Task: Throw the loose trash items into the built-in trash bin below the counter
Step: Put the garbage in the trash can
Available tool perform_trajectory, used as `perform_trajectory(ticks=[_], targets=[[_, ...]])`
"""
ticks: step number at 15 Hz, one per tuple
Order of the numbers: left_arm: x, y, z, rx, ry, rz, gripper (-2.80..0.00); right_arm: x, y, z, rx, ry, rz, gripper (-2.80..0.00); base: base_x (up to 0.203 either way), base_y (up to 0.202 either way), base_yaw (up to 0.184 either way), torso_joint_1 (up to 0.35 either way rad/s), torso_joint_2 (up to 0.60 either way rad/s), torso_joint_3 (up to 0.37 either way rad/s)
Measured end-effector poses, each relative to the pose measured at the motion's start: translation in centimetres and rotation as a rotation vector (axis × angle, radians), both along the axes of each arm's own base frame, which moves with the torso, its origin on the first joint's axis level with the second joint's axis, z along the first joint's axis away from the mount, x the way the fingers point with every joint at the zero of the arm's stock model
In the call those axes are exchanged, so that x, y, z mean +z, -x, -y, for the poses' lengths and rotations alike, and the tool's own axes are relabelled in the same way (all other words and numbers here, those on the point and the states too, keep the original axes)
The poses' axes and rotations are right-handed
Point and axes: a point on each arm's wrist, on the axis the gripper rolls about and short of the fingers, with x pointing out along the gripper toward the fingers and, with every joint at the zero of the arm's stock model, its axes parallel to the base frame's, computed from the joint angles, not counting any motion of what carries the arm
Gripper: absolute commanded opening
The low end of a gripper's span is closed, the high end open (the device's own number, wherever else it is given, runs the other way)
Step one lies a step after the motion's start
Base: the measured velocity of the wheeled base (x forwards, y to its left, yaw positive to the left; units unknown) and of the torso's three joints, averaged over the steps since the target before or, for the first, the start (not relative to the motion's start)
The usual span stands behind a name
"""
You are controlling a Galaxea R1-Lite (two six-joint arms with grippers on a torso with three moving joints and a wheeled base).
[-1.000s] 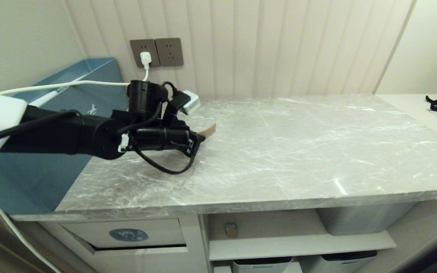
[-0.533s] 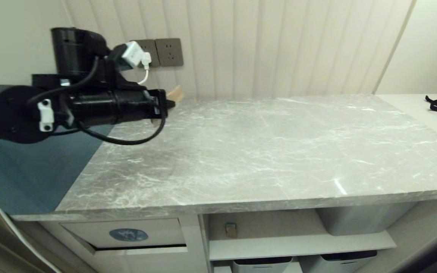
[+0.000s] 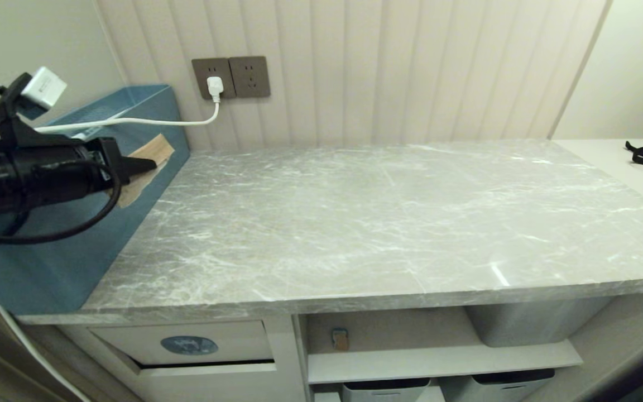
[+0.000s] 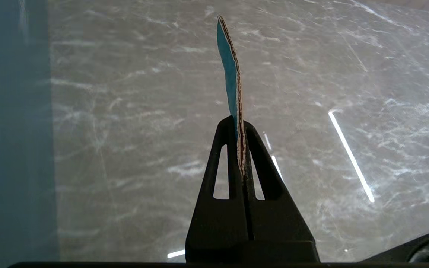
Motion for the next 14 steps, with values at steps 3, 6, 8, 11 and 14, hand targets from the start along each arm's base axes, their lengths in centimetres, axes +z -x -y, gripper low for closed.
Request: perform_trajectory(ticks=[3, 6, 8, 11, 14], targets=[[-0.6, 1.8, -0.7, 0.019, -0.010, -0.002, -2.80, 0.0, 0.0, 0.0, 0.000, 0.001, -0.001, -2.80, 0.000, 0.000, 0.000, -0.193, 0.44, 0.245], [-2.0, 4.0, -0.9, 0.005, -0.082, 0.017, -2.80, 0.0, 0.0, 0.0, 0.000, 0.001, -0.002, -2.80, 0.000, 0.000, 0.000, -0.211, 0.49, 0.281], [-4.0, 5.6, -0.9, -0.006, -0.126, 0.023, -2.80, 0.0, 0.0, 0.0, 0.000, 0.001, -0.001, -2.80, 0.000, 0.000, 0.000, -0.206, 0.50, 0.281], [-6.5, 7.9, -1.0, -0.001, -0.152, 0.054, -2.80, 0.0, 0.0, 0.0, -0.001, 0.001, -0.001, -2.80, 0.000, 0.000, 0.000, -0.196, 0.48, 0.287], [-6.6, 9.3, -1.1, 0.015, -0.192, 0.115, -2.80, 0.0, 0.0, 0.0, -0.001, 0.001, -0.002, -2.80, 0.000, 0.000, 0.000, -0.181, 0.47, 0.290]])
